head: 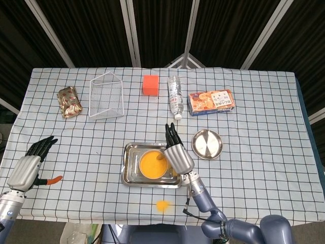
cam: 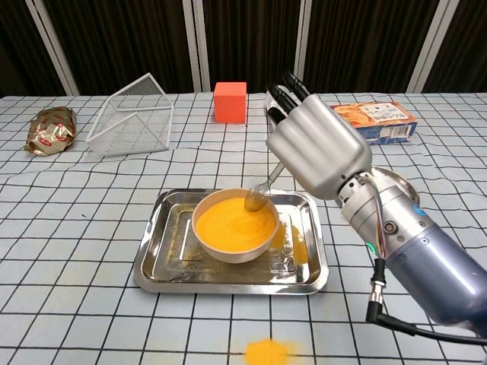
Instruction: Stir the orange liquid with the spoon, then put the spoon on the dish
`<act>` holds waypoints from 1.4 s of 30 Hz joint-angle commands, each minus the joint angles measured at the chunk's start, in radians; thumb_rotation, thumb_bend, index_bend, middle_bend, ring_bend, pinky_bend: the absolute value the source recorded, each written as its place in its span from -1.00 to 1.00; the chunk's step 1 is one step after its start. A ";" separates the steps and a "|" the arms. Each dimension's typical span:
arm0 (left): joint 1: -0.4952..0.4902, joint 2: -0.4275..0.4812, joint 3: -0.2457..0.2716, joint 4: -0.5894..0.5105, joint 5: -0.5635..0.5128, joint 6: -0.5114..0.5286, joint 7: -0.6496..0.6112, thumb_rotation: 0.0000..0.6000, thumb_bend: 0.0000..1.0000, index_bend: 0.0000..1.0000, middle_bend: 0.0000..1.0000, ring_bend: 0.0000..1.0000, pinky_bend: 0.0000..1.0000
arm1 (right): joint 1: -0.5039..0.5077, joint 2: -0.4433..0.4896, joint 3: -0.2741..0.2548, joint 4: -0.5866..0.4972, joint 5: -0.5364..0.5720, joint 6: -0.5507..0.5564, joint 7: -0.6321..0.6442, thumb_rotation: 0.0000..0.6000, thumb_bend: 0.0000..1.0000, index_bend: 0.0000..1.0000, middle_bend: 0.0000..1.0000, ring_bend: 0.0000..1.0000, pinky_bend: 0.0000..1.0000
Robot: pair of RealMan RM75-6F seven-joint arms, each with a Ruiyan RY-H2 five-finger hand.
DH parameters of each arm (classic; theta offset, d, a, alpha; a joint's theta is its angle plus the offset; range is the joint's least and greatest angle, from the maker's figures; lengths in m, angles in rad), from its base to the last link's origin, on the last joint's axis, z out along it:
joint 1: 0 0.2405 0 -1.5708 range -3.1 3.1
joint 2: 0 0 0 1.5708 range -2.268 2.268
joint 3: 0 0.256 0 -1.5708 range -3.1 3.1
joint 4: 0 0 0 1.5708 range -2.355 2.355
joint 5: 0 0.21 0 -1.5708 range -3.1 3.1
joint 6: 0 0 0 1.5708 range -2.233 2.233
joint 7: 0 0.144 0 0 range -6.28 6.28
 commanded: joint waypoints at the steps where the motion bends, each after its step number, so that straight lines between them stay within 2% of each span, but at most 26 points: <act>1: 0.000 0.000 0.000 0.000 0.001 0.001 0.000 1.00 -1.00 -1.00 -1.00 -1.00 -0.96 | -0.004 -0.010 -0.008 0.008 0.002 0.005 0.009 1.00 0.56 0.47 -0.47 -1.00 -1.00; 9: 0.000 0.000 0.001 0.000 0.003 0.001 0.000 1.00 -1.00 -1.00 -1.00 -1.00 -0.96 | -0.019 -0.035 -0.040 0.028 -0.004 0.020 0.035 1.00 0.56 0.50 -0.47 -1.00 -1.00; 21: -0.001 -0.005 0.002 -0.001 0.005 0.000 0.012 1.00 -1.00 -1.00 -1.00 -1.00 -0.96 | -0.053 -0.031 -0.105 -0.022 -0.035 0.035 0.042 1.00 0.58 0.54 -0.46 -1.00 -1.00; 42: -0.002 -0.005 0.001 -0.003 0.000 -0.001 0.015 1.00 -1.00 -1.00 -1.00 -1.00 -0.96 | -0.068 0.008 -0.097 -0.100 -0.052 0.029 0.014 1.00 0.59 0.56 -0.46 -1.00 -1.00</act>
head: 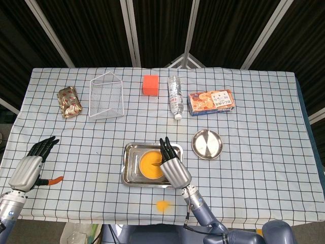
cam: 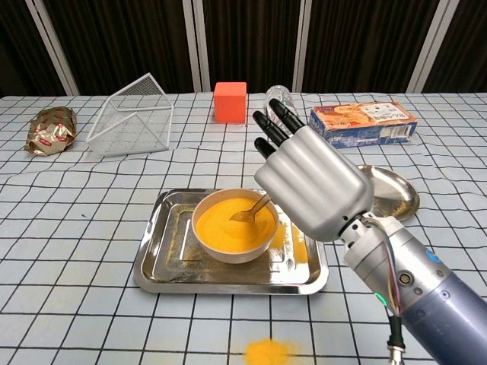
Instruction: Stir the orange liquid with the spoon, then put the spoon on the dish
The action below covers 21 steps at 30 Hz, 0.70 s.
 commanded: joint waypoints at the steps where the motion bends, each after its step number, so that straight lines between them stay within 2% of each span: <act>1: 0.000 0.000 0.000 -0.001 0.001 0.001 0.001 1.00 -1.00 -1.00 -1.00 -1.00 -0.96 | 0.002 0.000 0.009 0.004 0.003 -0.003 0.001 1.00 0.59 0.56 -0.46 -1.00 -1.00; 11: -0.001 0.000 -0.002 0.000 -0.005 -0.003 -0.001 1.00 -1.00 -1.00 -1.00 -1.00 -0.96 | 0.042 0.014 0.079 0.003 0.010 -0.014 -0.007 1.00 0.59 0.56 -0.46 -1.00 -1.00; 21: -0.001 0.001 -0.001 -0.001 -0.003 -0.002 -0.001 1.00 -1.00 -1.00 -1.00 -1.00 -0.96 | 0.049 0.027 0.094 0.002 0.025 -0.018 -0.009 1.00 0.59 0.55 -0.46 -1.00 -1.00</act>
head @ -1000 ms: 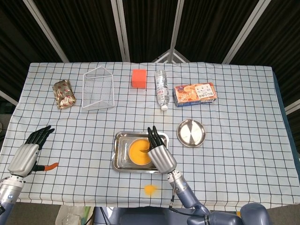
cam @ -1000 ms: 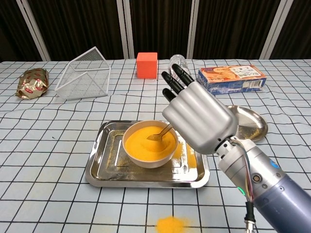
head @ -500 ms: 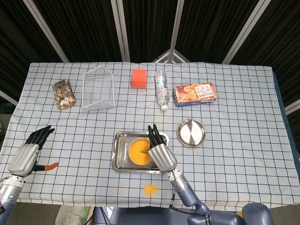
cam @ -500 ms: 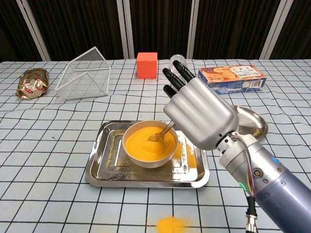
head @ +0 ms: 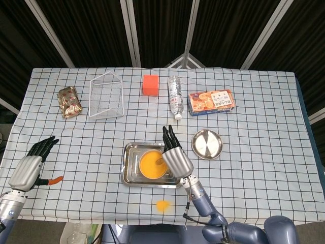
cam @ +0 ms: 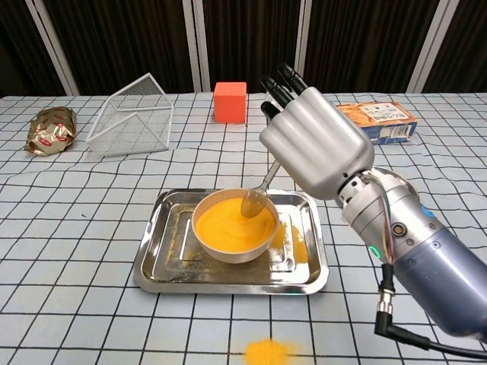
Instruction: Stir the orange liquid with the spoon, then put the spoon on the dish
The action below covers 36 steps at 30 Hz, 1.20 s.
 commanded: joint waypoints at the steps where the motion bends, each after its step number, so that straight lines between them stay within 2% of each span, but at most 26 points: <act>1: 0.000 0.000 0.000 0.000 0.001 0.001 0.000 1.00 -1.00 -1.00 -1.00 -1.00 -0.96 | 0.000 -0.003 -0.003 0.011 0.000 0.001 0.004 1.00 0.59 0.55 -0.46 -1.00 -1.00; 17: -0.002 0.002 -0.001 0.001 -0.001 -0.004 -0.010 1.00 -1.00 -1.00 -1.00 -1.00 -0.96 | 0.046 -0.070 0.036 0.119 0.029 -0.005 0.055 1.00 0.59 0.56 -0.46 -1.00 -1.00; 36: -0.005 0.002 0.001 0.000 -0.005 -0.014 -0.007 1.00 -1.00 -1.00 -1.00 -1.00 -0.96 | 0.069 -0.099 0.038 0.217 0.048 0.013 0.105 1.00 0.59 0.57 -0.46 -1.00 -1.00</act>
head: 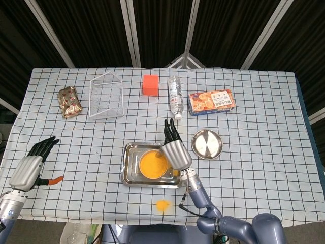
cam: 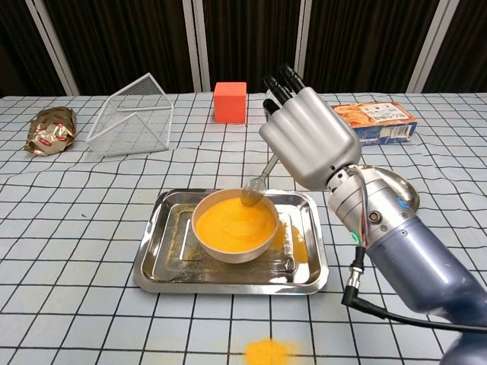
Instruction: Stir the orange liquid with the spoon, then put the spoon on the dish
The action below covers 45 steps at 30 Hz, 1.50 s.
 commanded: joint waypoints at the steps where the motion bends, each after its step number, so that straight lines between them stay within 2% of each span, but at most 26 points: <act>1: -0.001 -0.001 0.001 0.000 0.000 -0.001 0.002 1.00 -1.00 -1.00 -1.00 -1.00 -0.96 | -0.002 -0.006 -0.006 0.010 0.004 0.002 0.010 1.00 0.59 0.57 -0.46 -1.00 -1.00; 13: 0.002 -0.002 0.003 -0.002 0.005 0.004 0.007 1.00 -1.00 -1.00 -1.00 -1.00 -0.96 | -0.047 -0.036 -0.070 0.036 0.003 0.025 0.045 1.00 0.59 0.59 -0.46 -1.00 -1.00; 23: -0.001 -0.007 0.002 -0.001 -0.001 0.000 0.016 1.00 -1.00 -1.00 -1.00 -1.00 -0.96 | -0.074 -0.034 -0.107 -0.015 -0.019 0.047 0.046 1.00 0.60 0.59 -0.45 -1.00 -1.00; 36: -0.002 -0.013 -0.002 -0.003 -0.015 -0.003 0.033 1.00 -1.00 -1.00 -1.00 -1.00 -0.96 | -0.091 -0.019 -0.110 -0.062 -0.027 0.049 0.025 1.00 0.60 0.59 -0.45 -1.00 -1.00; 45: -0.002 -0.012 -0.002 -0.004 -0.016 -0.004 0.032 1.00 -1.00 -1.00 -1.00 -1.00 -0.96 | -0.076 -0.020 -0.079 -0.041 -0.022 0.038 0.030 1.00 0.60 0.59 -0.45 -1.00 -1.00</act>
